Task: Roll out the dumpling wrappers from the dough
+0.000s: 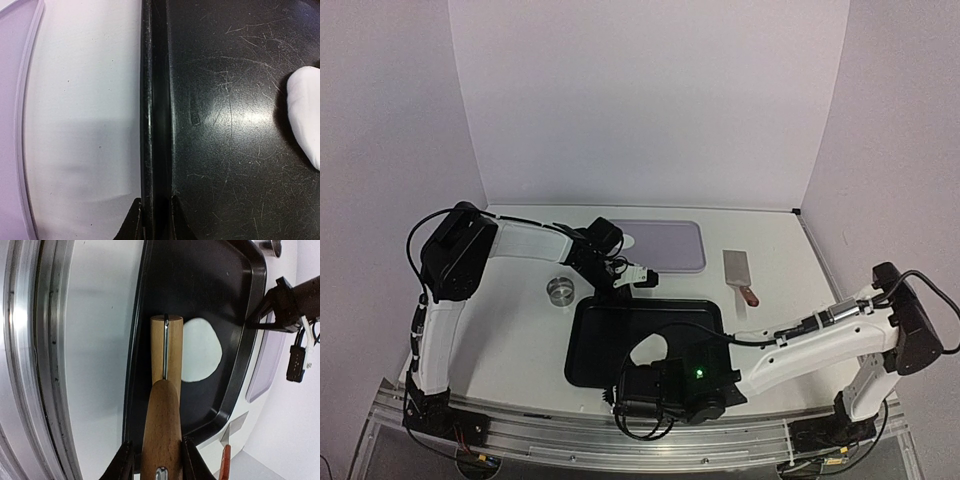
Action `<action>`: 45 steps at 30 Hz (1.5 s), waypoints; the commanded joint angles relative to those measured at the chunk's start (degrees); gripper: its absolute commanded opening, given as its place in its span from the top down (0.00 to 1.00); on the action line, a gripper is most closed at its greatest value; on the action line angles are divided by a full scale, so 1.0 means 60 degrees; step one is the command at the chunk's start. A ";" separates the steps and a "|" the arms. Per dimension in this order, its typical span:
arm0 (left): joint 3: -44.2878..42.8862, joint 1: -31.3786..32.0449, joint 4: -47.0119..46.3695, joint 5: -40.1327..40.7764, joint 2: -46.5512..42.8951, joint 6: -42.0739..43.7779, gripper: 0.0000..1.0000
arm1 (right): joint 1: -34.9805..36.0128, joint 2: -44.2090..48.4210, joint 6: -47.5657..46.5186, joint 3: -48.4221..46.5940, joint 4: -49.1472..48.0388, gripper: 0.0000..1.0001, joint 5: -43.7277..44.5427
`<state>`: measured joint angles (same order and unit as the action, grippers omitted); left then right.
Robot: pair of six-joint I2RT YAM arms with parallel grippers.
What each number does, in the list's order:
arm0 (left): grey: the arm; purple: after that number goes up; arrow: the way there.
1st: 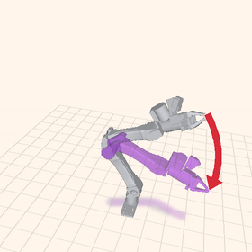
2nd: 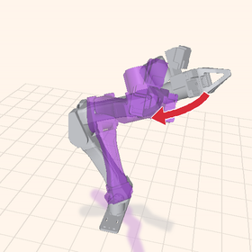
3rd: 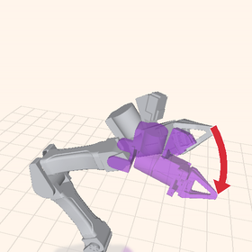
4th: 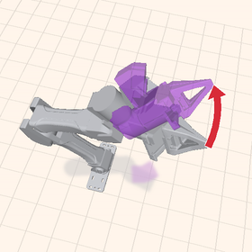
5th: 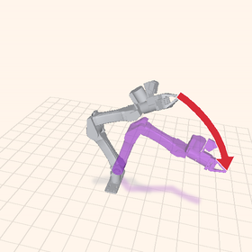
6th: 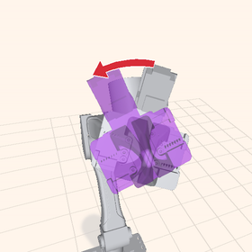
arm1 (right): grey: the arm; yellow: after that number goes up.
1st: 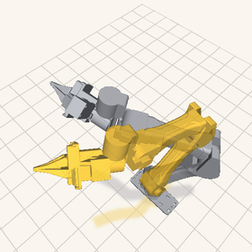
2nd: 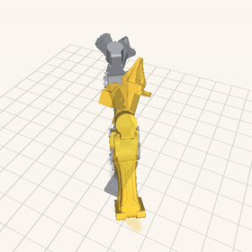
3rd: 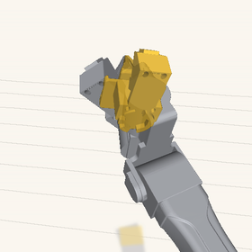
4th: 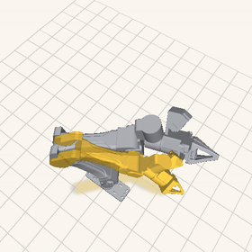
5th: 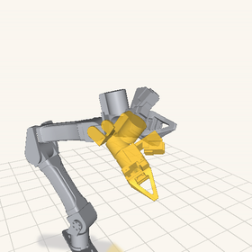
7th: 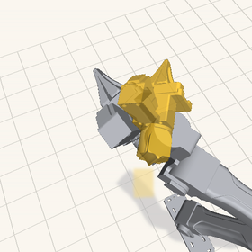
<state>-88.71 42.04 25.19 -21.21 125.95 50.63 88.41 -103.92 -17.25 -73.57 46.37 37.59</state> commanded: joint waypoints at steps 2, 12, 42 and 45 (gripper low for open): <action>0.0055 0.0107 -0.0517 0.0928 0.0356 0.0681 1.00 | 0.0219 -0.0173 0.0487 0.0236 0.2901 1.00 -0.1937; 0.0050 0.0104 -0.0482 0.1081 0.0310 0.0837 1.00 | -0.0671 0.0922 -0.0078 -0.2127 0.2944 1.00 0.0082; -0.0151 0.0098 -0.0307 0.1177 0.0364 0.0717 1.00 | -0.1221 -0.0080 -0.2032 0.0154 0.0768 1.00 -0.0729; -0.0136 0.0105 -0.0310 0.1191 0.0364 0.0724 1.00 | -0.1238 -0.0029 -0.2127 0.0099 0.0841 1.00 -0.0173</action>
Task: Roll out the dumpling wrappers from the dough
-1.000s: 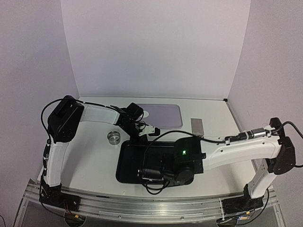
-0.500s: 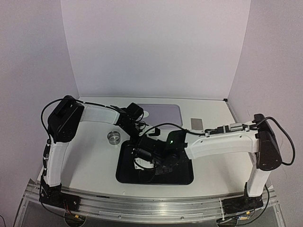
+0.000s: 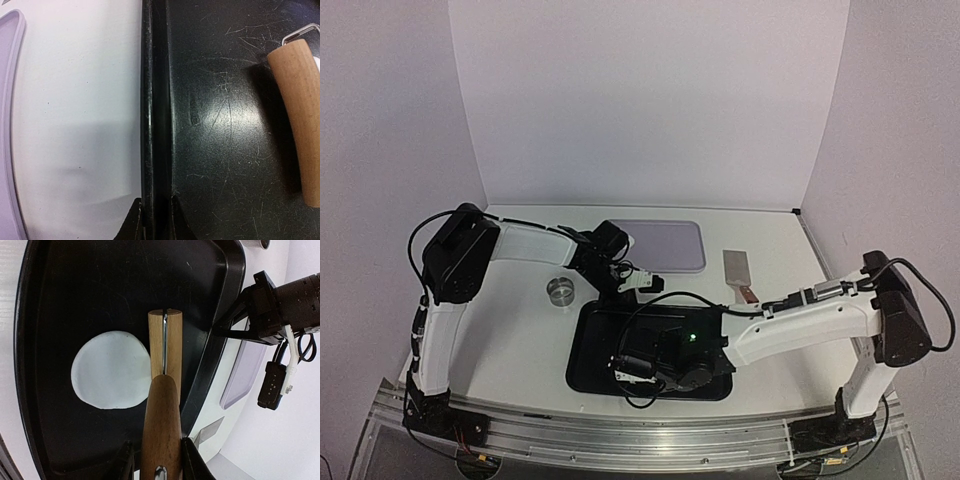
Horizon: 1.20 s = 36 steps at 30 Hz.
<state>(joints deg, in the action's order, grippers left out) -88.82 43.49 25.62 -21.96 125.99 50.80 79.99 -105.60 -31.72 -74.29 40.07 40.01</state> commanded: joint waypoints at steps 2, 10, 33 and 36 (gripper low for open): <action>-0.0129 -0.0150 -0.0388 0.1308 0.0379 0.0694 1.00 | 0.0059 0.0139 0.0368 -0.0180 0.1900 1.00 -0.0331; -0.0192 -0.0141 -0.0321 0.1332 0.0367 0.0710 1.00 | -0.0075 0.0250 0.0382 -0.1344 0.1957 1.00 0.0403; -0.0254 -0.0143 -0.0369 0.1279 0.0399 0.0646 1.00 | 0.0052 -0.0214 0.1484 0.0494 0.0931 1.00 -0.2144; -0.0251 -0.0140 -0.0361 0.1298 0.0403 0.0646 1.00 | 0.0340 -0.0171 0.1938 0.0488 0.0945 1.00 -0.2303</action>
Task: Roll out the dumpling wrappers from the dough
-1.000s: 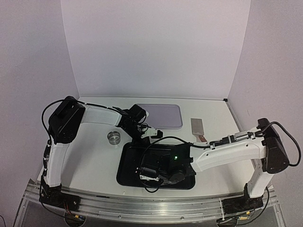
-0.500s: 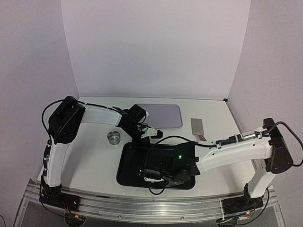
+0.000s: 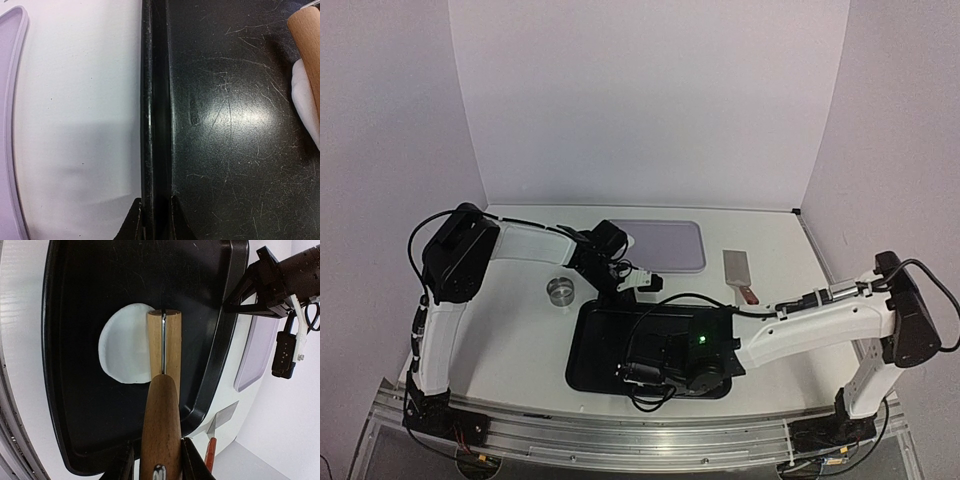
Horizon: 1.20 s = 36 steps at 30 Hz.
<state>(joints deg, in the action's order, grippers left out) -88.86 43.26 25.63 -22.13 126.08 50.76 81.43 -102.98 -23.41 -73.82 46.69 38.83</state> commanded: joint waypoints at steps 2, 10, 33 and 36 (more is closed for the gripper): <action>-0.0238 -0.0104 -0.0360 0.1339 0.0387 0.0652 1.00 | 0.0643 -0.0538 0.0962 0.0475 0.0052 1.00 -0.2043; -0.0203 -0.0105 -0.0407 0.1304 0.0413 0.0649 1.00 | 0.1446 -0.0274 0.2284 0.0318 0.0611 1.00 -0.1408; -0.0304 -0.0090 -0.0272 0.1374 0.0346 0.0563 1.00 | 0.0047 -0.0510 -0.0166 -0.0486 -0.0308 1.00 -0.0712; -0.0304 -0.0089 -0.0277 0.1374 0.0355 0.0563 1.00 | 0.0037 -0.0729 0.0035 -0.0420 -0.0371 1.00 -0.1157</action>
<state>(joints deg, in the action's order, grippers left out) -88.92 43.11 25.78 -22.03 126.08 50.72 82.54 -104.79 -23.42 -77.77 45.74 36.44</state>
